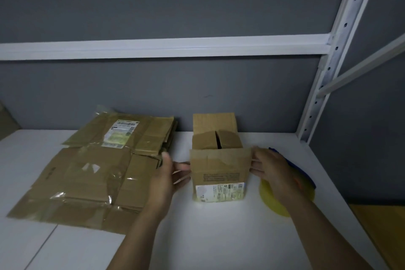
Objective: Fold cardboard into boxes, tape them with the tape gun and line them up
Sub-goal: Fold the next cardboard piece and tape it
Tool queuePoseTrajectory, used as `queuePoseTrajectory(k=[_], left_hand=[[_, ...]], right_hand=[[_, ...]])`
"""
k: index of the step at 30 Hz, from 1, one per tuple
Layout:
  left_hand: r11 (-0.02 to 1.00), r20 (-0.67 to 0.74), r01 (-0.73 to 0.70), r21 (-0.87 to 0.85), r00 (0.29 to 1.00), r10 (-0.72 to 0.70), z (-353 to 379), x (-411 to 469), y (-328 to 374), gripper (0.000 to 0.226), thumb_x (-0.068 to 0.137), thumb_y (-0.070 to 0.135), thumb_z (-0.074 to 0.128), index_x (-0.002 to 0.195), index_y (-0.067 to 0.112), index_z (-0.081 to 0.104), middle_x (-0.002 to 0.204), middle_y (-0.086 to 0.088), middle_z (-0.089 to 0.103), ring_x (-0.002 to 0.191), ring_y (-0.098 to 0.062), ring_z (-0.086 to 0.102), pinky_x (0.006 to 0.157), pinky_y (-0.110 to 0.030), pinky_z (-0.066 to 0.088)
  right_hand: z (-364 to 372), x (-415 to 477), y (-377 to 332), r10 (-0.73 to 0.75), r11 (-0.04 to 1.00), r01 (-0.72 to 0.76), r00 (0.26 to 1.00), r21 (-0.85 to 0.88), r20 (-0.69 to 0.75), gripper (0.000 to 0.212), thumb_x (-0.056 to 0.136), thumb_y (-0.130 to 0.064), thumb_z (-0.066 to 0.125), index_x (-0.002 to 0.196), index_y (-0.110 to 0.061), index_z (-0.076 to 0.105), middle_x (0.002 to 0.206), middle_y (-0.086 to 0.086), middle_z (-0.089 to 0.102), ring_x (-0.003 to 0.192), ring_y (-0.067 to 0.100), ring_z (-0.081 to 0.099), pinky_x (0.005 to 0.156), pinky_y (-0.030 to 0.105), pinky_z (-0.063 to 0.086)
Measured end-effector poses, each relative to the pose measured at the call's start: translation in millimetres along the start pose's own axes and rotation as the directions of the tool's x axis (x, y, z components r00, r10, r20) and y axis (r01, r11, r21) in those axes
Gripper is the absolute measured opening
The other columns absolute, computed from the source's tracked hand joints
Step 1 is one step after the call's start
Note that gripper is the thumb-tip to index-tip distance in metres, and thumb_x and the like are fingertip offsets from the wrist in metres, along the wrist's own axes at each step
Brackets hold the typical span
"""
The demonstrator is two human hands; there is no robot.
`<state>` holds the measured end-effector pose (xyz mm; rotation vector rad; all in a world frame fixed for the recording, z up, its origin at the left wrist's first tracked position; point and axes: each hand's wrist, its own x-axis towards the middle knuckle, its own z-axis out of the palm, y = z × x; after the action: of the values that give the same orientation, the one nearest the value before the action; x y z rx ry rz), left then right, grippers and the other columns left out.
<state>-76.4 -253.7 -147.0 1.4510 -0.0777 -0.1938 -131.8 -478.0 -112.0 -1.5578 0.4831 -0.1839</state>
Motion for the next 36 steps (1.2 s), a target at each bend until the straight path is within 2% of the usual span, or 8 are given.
queuePoseTrajectory(k=[4,9,13,16,21,26,30,36], left_hand=[[0.964,0.123,0.008,0.265,0.992,-0.042,4.0,6.3,29.6,0.061,0.071,0.063,0.051,0.111,0.018,0.062,0.104,-0.001,0.071,0.096,-0.017,0.068,0.082,-0.031,0.056],[0.832,0.355,-0.099,0.545,0.927,-0.122,-4.3,22.5,40.6,0.111,0.045,0.068,0.082,0.138,0.055,0.023,0.138,0.008,0.043,0.115,-0.017,0.059,0.097,-0.041,0.051],[0.507,0.339,-0.302,0.808,0.941,0.019,18.2,22.9,38.8,0.113,0.066,0.065,0.074,0.150,0.043,0.002,0.144,0.003,0.035,0.128,-0.019,0.044,0.090,-0.026,0.041],[0.395,0.267,-0.321,0.861,0.946,0.186,21.3,22.1,32.4,0.100,0.074,0.069,0.062,0.152,0.036,0.009,0.139,-0.001,0.048,0.117,-0.019,0.054,0.084,-0.030,0.048],[0.413,0.299,-0.407,0.814,0.905,0.304,14.3,19.8,29.1,0.086,0.083,0.072,0.036,0.153,0.033,0.004,0.122,-0.006,0.065,0.090,-0.015,0.068,0.078,-0.037,0.056],[0.443,0.441,-0.548,0.710,0.836,0.327,9.9,20.6,38.4,0.066,0.101,0.039,0.034,0.152,0.038,-0.010,0.080,0.003,0.063,0.066,-0.006,0.057,0.061,-0.024,0.045],[0.483,0.400,-0.503,0.716,0.864,0.306,7.3,29.2,47.4,0.047,0.098,0.026,0.045,0.141,0.038,0.031,0.084,0.007,0.053,0.058,-0.005,0.050,0.051,-0.019,0.034],[0.603,0.314,-0.449,0.660,0.893,0.322,9.3,49.6,64.4,0.016,0.094,0.044,0.053,0.106,0.033,0.056,0.098,0.013,0.061,0.091,-0.006,0.058,0.071,-0.024,0.043]], right_hand=[[1.0,5.4,-15.0,0.045,0.993,-0.026,0.984,-0.114,0.172,0.030,0.092,-0.036,0.059,0.117,-0.018,0.057,0.113,0.006,0.066,0.098,0.021,0.066,0.077,0.031,0.055],[-6.8,0.3,-12.6,0.102,0.937,0.065,0.888,-0.343,0.448,0.091,0.072,-0.047,0.079,0.147,-0.035,0.028,0.137,-0.007,0.049,0.116,0.011,0.055,0.096,0.033,0.050],[13.9,4.8,-11.7,-0.043,0.697,0.226,0.960,-0.680,0.276,0.098,0.072,-0.062,0.070,0.150,-0.031,0.018,0.148,-0.003,0.031,0.129,0.018,0.041,0.103,0.038,0.044],[19.0,5.8,-9.7,-0.191,0.547,0.279,0.959,-0.789,0.207,0.088,0.080,-0.062,0.061,0.149,-0.033,0.015,0.149,-0.001,0.027,0.128,0.021,0.041,0.099,0.037,0.045],[11.7,4.5,-10.6,-0.390,0.592,0.465,0.880,-0.658,0.271,0.064,0.098,-0.040,0.044,0.150,-0.041,0.006,0.141,0.000,0.045,0.115,0.015,0.052,0.088,0.029,0.045],[-5.5,-0.9,-11.1,-0.357,0.655,0.466,0.884,-0.595,0.301,0.037,0.099,-0.019,0.047,0.130,-0.038,0.042,0.130,-0.004,0.051,0.105,0.008,0.055,0.081,0.020,0.044],[-27.1,-3.4,-16.0,-0.192,0.815,0.381,0.888,-0.436,0.417,0.058,0.081,0.005,0.065,0.108,-0.043,0.047,0.110,-0.017,0.055,0.094,0.000,0.062,0.069,0.020,0.053],[-20.0,-9.3,-23.0,-0.253,0.693,0.435,0.893,-0.574,0.372,0.053,0.073,-0.034,0.081,0.108,-0.038,0.042,0.106,-0.027,0.049,0.099,-0.005,0.052,0.079,0.019,0.051]])
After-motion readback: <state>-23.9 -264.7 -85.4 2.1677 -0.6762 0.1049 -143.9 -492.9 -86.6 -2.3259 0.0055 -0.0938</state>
